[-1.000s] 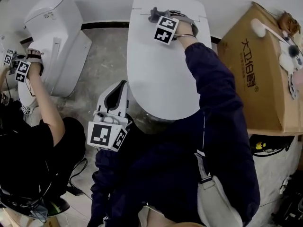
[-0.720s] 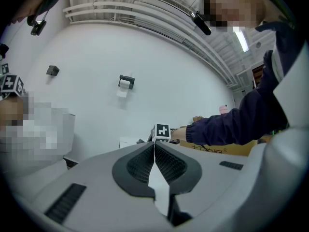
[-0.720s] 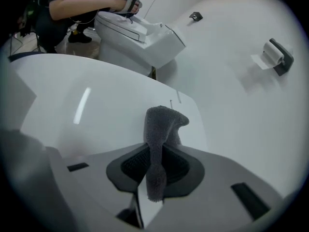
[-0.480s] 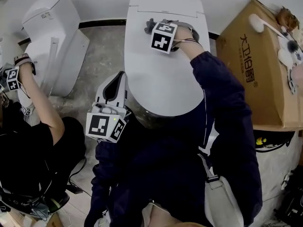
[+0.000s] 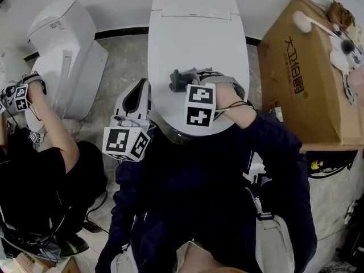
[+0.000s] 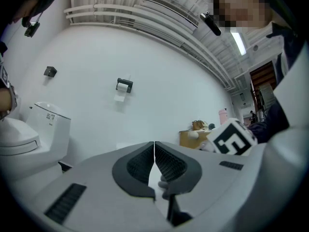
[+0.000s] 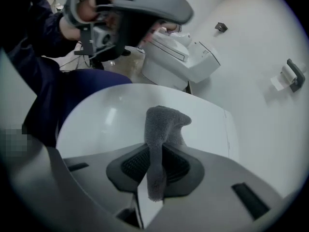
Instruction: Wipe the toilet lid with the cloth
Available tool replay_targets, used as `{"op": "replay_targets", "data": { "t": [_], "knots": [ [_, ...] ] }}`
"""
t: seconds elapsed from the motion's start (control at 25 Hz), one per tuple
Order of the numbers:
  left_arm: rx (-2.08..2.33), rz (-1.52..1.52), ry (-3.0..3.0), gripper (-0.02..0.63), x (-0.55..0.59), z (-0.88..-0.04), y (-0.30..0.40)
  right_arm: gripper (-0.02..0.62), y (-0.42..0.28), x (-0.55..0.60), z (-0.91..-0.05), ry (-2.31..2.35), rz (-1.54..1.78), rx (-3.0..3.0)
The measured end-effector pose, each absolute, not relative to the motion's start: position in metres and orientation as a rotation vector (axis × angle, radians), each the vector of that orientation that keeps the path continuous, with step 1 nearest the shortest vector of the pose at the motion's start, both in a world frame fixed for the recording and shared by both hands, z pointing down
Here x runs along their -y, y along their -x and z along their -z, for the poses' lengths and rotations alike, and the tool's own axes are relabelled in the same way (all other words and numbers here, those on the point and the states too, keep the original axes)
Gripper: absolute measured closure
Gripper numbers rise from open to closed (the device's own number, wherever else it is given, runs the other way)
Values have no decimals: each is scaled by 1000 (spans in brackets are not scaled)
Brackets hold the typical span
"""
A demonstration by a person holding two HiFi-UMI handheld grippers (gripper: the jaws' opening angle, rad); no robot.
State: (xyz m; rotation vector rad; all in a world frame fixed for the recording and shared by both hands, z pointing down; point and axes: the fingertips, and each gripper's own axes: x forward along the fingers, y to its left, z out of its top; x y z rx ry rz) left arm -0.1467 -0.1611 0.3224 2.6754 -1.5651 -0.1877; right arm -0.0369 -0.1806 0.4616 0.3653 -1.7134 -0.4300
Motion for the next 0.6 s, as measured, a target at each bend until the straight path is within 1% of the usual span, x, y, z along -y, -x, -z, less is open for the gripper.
{"op": "replay_targets", "data": {
  "t": [0.2, 0.36, 0.48, 0.6],
  "knots": [
    [1543, 193, -2694, 589, 166, -318, 139, 518, 35, 114, -466, -262, 387, 1746],
    [1524, 195, -2713, 589, 165, -316, 132, 517, 32, 90, -468, -195, 361, 1748],
    [1527, 200, -2719, 589, 161, -313, 132, 517, 32, 105, -460, -223, 366, 1780],
    [1539, 203, -2718, 589, 155, -312, 135, 517, 33, 165, -436, -405, 456, 1783]
  ]
}}
